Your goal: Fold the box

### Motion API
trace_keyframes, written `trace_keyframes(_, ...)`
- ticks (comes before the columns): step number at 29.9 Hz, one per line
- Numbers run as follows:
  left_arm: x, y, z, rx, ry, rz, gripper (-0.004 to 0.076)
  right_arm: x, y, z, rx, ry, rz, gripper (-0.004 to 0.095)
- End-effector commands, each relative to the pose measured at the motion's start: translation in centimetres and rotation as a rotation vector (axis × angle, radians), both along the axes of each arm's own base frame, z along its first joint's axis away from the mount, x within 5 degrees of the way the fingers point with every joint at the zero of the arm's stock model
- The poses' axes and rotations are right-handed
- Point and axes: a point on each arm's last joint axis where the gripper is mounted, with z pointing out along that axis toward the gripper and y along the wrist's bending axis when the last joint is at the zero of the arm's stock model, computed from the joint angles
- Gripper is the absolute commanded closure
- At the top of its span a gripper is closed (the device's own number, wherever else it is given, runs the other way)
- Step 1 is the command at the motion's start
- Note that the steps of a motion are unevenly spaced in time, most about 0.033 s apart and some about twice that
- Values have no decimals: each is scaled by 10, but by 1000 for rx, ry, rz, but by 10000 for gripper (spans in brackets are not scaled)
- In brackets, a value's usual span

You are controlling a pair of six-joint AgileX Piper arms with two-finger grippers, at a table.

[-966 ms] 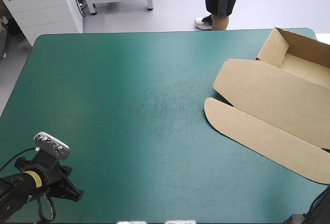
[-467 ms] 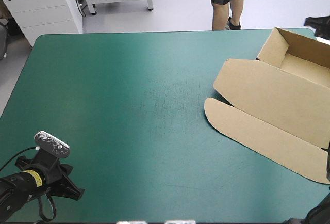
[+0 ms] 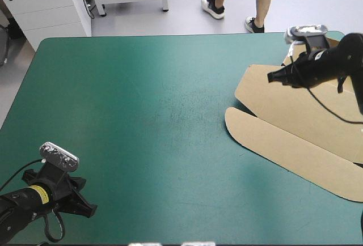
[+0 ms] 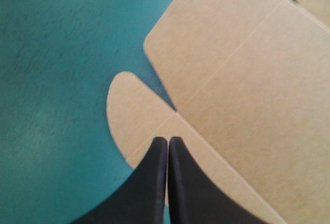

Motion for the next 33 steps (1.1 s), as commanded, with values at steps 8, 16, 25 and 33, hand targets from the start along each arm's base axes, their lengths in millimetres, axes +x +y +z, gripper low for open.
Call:
trace_keyframes(8, -18, 3, -7, -107, -113, -12, 731, -115, 16, -26, 36, -189, 71, 921)
trace_keyframes(16, -35, 11, -20, -134, -162, -15, 731, -187, 1, -66, 26, -272, 87, 923)
trace_keyframes(25, -43, 15, -23, -152, -201, -16, 731, -238, -9, -102, 29, -424, 87, 923)
trace_keyframes(33, -41, 14, -43, -125, -140, -14, 731, -256, -12, -123, 46, -483, 82, 923)
